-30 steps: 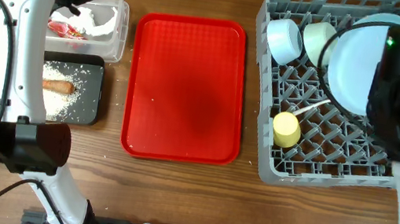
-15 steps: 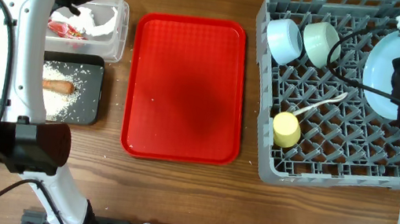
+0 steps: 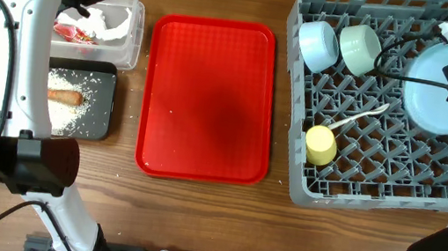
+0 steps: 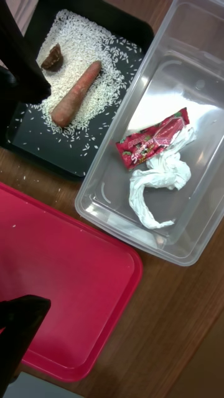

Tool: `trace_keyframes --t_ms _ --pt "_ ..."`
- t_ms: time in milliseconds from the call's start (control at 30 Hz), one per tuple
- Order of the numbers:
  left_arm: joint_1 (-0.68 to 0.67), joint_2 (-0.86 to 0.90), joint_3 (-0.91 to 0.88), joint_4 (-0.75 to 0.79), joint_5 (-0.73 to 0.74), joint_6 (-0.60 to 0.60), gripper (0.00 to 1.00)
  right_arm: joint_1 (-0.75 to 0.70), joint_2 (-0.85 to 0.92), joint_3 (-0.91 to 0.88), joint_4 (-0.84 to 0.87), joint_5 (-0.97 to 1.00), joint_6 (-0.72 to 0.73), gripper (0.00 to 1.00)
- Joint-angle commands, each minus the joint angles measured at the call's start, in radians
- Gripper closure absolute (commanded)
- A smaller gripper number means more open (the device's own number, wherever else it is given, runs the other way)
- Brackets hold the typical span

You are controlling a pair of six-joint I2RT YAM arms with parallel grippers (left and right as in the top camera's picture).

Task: Sort waste into correct bins and load items into the dishwasher rack
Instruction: 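Carry the white plate to the rack and stand it upright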

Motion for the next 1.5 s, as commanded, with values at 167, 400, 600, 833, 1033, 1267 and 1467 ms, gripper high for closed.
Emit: trace_keyframes --t_ms 167,400,600,833,1033,1267,1467 --pt "0.001 0.009 0.000 -0.001 -0.013 -0.009 0.00 -0.002 0.022 -0.001 0.008 -0.020 -0.007 0.96" --pt "0.001 0.009 0.000 0.000 -0.013 -0.009 0.00 0.050 0.022 -0.001 -0.073 -0.159 0.129 0.28" --pt "0.001 0.009 0.000 0.000 -0.013 -0.009 0.00 0.050 -0.043 0.018 -0.073 -0.259 0.301 0.00" --pt "0.001 0.009 0.000 -0.001 -0.013 -0.009 0.00 0.050 -0.293 0.059 -0.082 -0.393 0.370 0.00" --pt "0.001 0.009 0.000 0.000 -0.013 -0.009 0.00 0.050 -0.471 0.059 -0.178 -0.851 0.522 0.00" --pt "0.001 0.009 0.000 0.000 -0.013 -0.009 0.00 0.050 -0.495 0.059 -0.295 -1.078 0.795 0.00" --pt "0.001 0.009 0.000 -0.001 -0.013 -0.009 0.00 0.050 -0.472 0.058 -0.336 -1.022 1.181 0.00"
